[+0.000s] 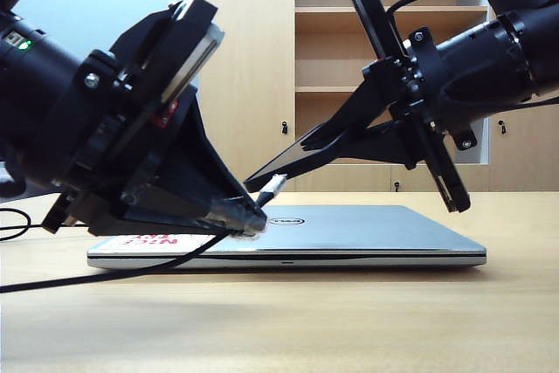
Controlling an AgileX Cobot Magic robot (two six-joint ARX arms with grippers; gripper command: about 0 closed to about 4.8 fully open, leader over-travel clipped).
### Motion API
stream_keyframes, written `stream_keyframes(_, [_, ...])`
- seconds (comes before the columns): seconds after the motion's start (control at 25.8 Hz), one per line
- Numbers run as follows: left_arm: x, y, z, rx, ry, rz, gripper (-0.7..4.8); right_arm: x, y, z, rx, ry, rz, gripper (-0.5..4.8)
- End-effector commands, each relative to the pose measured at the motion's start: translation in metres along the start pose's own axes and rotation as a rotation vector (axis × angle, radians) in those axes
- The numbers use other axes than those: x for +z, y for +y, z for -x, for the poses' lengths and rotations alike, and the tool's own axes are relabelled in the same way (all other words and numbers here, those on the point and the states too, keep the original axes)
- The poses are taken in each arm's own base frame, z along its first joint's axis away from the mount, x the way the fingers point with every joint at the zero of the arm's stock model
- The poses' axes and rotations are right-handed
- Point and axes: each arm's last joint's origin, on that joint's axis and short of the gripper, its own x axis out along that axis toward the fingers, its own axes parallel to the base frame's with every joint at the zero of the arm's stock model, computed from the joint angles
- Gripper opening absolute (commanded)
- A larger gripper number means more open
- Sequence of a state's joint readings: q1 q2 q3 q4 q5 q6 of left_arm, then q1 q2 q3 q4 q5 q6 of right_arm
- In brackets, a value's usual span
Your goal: Pick up the charging cable and the phone, plug the charging cable into the charging port on the phone, and finally place them back on the table.
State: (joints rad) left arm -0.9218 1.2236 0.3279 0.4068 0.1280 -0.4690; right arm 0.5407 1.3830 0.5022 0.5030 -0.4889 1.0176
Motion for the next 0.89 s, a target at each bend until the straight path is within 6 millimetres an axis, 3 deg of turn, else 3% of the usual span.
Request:
stream_keyframes(0.04, [0.0067,-0.0027,0.0003,-0.015,-0.052,-0.003,-0.06,0.0038,0.0034,0.0014,0.032,-0.004,0.008,-0.05])
stream_keyframes(0.62, [0.0068,-0.0028,0.0003,-0.016,-0.053,-0.003,-0.06,0.0069,0.0014,0.0037,0.04,0.003,-0.023,-0.05])
stream_keyframes(0.89, [0.0072,-0.003,0.0003,-0.018,-0.057,-0.003,-0.06,0.0068,0.0018,0.0036,0.044,0.004,0.041,-0.05])
